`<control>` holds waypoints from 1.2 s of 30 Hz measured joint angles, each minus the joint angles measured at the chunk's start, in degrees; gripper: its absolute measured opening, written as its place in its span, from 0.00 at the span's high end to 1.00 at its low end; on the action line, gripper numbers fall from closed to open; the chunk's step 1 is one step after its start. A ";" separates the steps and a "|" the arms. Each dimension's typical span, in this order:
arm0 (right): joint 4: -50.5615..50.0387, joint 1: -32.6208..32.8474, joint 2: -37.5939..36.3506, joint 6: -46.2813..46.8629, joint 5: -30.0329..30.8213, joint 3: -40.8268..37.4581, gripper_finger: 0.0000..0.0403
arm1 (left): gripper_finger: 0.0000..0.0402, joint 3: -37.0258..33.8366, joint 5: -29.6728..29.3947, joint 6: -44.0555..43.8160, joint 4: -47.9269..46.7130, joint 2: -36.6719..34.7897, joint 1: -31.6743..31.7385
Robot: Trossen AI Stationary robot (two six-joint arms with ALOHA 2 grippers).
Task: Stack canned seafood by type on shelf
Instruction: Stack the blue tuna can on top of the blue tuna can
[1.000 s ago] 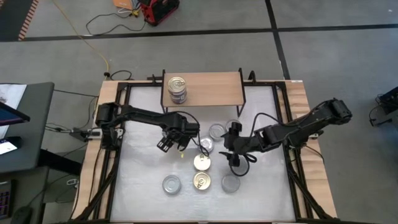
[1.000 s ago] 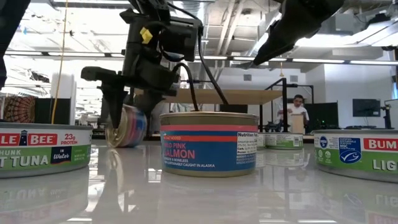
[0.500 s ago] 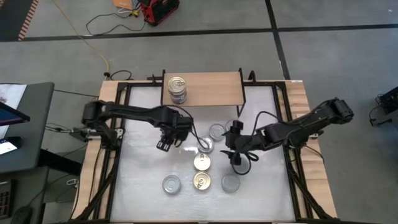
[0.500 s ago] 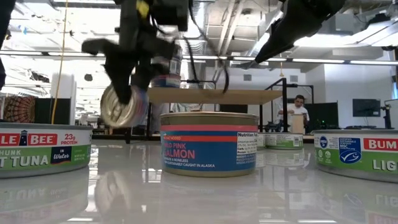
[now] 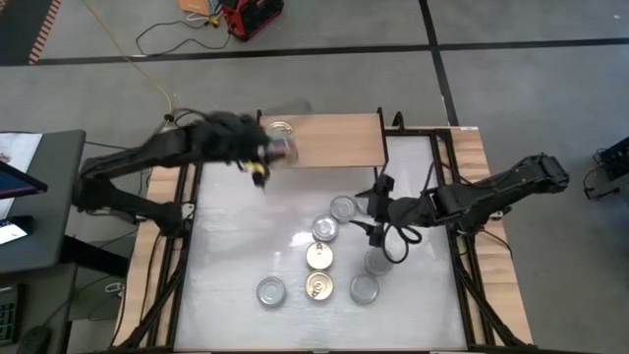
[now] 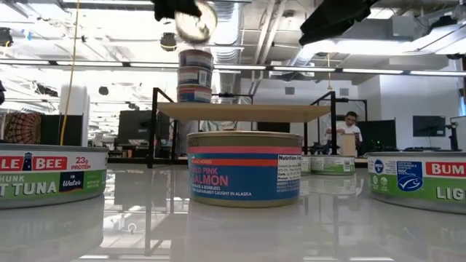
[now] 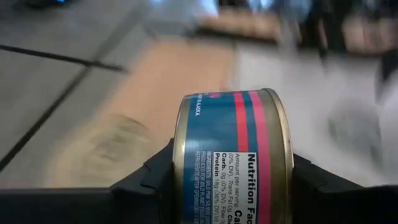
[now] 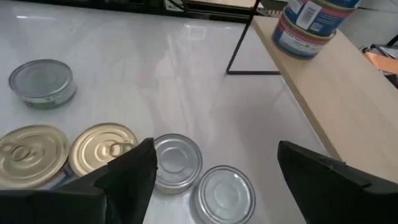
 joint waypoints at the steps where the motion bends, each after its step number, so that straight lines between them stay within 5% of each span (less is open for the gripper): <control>1: 0.51 -0.07 0.24 -0.20 0.04 0.00 0.12 | 0.57 0.00 0.05 -2.41 1.34 -1.20 1.38; 6: 6.46 -1.37 1.55 -4.80 -0.04 -0.05 0.12 | 0.57 0.02 2.96 -12.36 2.49 -3.67 9.62; 14: 32.47 -9.53 3.26 -33.97 -0.78 -0.02 0.14 | 0.57 -0.01 15.67 -18.92 3.43 0.52 17.77; 17: 40.72 -16.96 4.09 -39.44 -10.30 0.09 0.17 | 0.57 -0.04 23.09 -25.23 6.35 2.93 19.67; 23: 40.70 -32.77 10.24 -37.54 -29.22 4.49 0.22 | 0.57 -0.05 27.20 -16.89 4.99 4.72 22.81; 28: 36.82 -36.30 18.52 -40.66 -33.11 14.35 0.23 | 0.57 0.02 27.29 -16.68 5.60 3.53 25.69; 36: 26.27 -39.36 28.58 -30.65 -40.35 30.72 0.23 | 0.56 0.00 27.06 -20.10 5.76 3.41 28.12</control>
